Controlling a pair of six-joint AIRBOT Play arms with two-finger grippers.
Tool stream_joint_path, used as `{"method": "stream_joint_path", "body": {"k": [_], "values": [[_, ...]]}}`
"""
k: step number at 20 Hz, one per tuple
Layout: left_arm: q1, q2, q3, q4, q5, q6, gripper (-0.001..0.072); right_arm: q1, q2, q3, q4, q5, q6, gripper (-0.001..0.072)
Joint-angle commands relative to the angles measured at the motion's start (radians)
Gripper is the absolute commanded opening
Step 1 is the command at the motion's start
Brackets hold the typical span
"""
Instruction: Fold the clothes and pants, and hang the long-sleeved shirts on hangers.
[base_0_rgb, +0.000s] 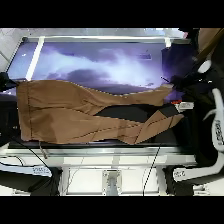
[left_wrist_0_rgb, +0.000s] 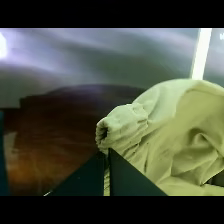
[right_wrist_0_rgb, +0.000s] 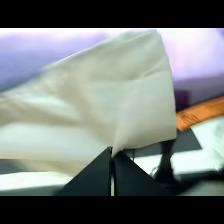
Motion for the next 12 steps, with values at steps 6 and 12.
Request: {"method": "stream_joint_path", "body": {"k": [6, 12], "values": [[0.098, 0.080, 0.001, 0.024, -0.003, 0.001, 0.0023, 0.000, 0.321, 0.185, -0.005, 0.284, 0.068, 0.0013], [0.081, 0.014, 0.000, 0.024, -0.007, 0.000, 0.0023, 0.000, 0.043, 0.119, 0.030, 0.286, 0.135, 0.0014]]}}
